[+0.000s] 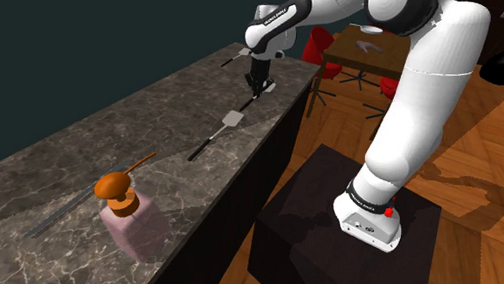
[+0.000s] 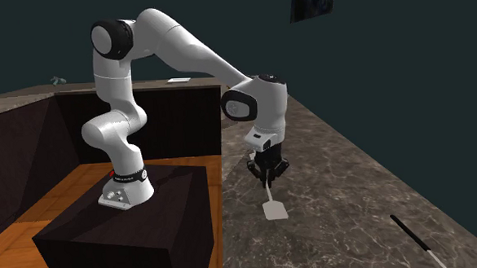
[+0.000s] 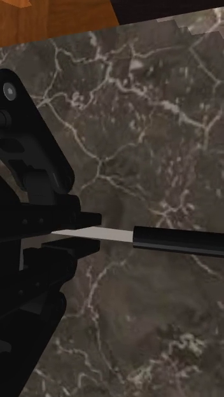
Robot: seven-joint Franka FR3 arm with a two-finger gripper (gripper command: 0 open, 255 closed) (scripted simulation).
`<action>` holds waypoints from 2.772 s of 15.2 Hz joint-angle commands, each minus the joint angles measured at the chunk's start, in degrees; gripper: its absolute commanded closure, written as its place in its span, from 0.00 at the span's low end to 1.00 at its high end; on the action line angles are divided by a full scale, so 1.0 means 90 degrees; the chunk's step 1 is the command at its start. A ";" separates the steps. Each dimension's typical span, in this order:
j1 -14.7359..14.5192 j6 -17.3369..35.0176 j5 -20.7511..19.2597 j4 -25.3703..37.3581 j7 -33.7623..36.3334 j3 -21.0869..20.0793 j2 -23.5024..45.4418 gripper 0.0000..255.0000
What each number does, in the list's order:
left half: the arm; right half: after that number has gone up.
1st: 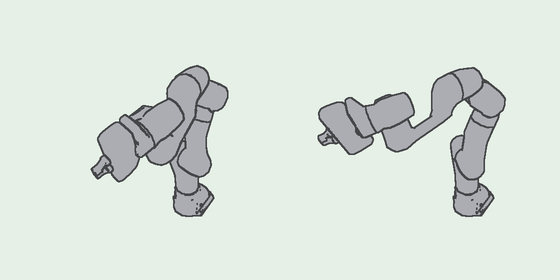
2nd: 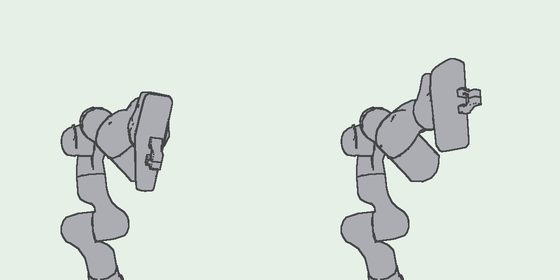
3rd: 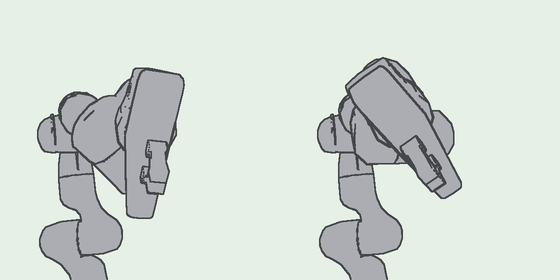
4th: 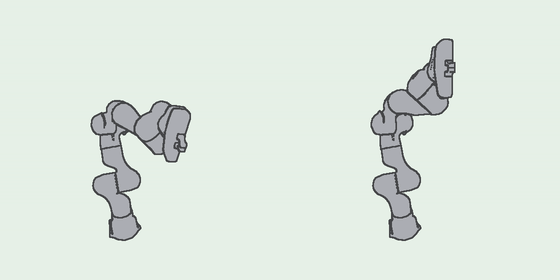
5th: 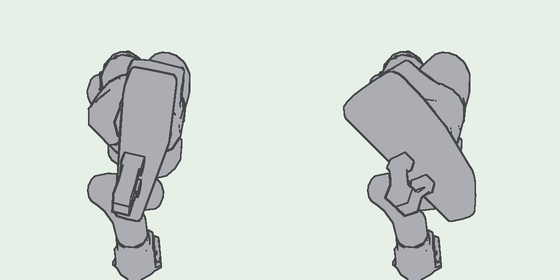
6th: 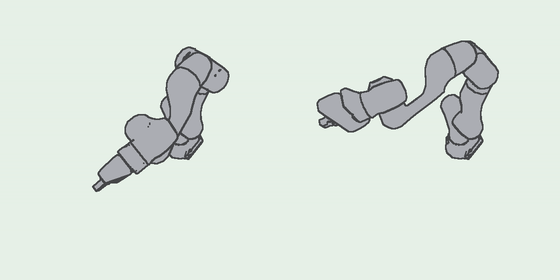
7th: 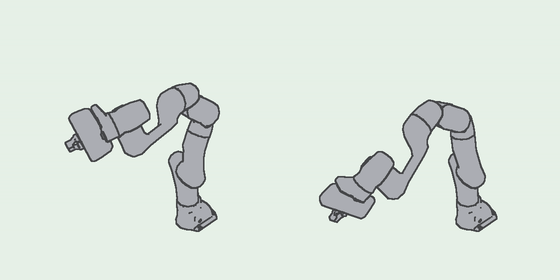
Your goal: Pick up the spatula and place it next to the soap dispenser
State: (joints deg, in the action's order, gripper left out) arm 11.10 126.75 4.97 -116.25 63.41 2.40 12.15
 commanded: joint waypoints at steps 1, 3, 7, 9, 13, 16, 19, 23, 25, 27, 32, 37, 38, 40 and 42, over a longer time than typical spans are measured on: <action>0.0000 -0.0112 -0.0011 0.0049 0.0011 0.0003 -0.0064 1.00; -0.0001 -0.0266 -0.0023 0.0116 0.0026 0.0006 -0.0150 1.00; -0.0002 -0.0576 -0.0047 0.0271 0.0055 0.0011 -0.0306 1.00; -0.0002 -0.0732 -0.0057 0.0356 0.0069 0.0013 -0.0378 1.00; -0.0002 -0.1047 -0.0077 0.0543 0.0095 0.0017 -0.0508 1.00; -0.0002 -0.1286 -0.0089 0.0698 0.0113 0.0019 -0.0592 1.00; -0.0001 -0.1527 -0.0100 0.0866 0.0131 0.0021 -0.0666 1.00; 0.0000 -0.1851 -0.0113 0.1111 0.0153 0.0023 -0.0746 1.00; 0.0000 -0.2015 -0.0119 0.1243 0.0164 0.0024 -0.0778 1.00; 0.0001 -0.2179 -0.0123 0.1381 0.0174 0.0025 -0.0805 1.00; 0.0003 -0.2596 -0.0133 0.1754 0.0199 0.0027 -0.0849 1.00; 0.0006 -0.3020 -0.0139 0.2170 0.0222 0.0030 -0.0858 1.00; 0.0007 -0.3106 -0.0140 0.2259 0.0227 0.0030 -0.0855 1.00; 0.0008 -0.3280 -0.0141 0.2443 0.0236 0.0031 -0.0845 1.00; 0.0010 -0.3456 -0.0141 0.2635 0.0244 0.0032 -0.0829 1.00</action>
State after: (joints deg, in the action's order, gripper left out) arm 11.16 96.54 3.68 -93.77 65.61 2.66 4.34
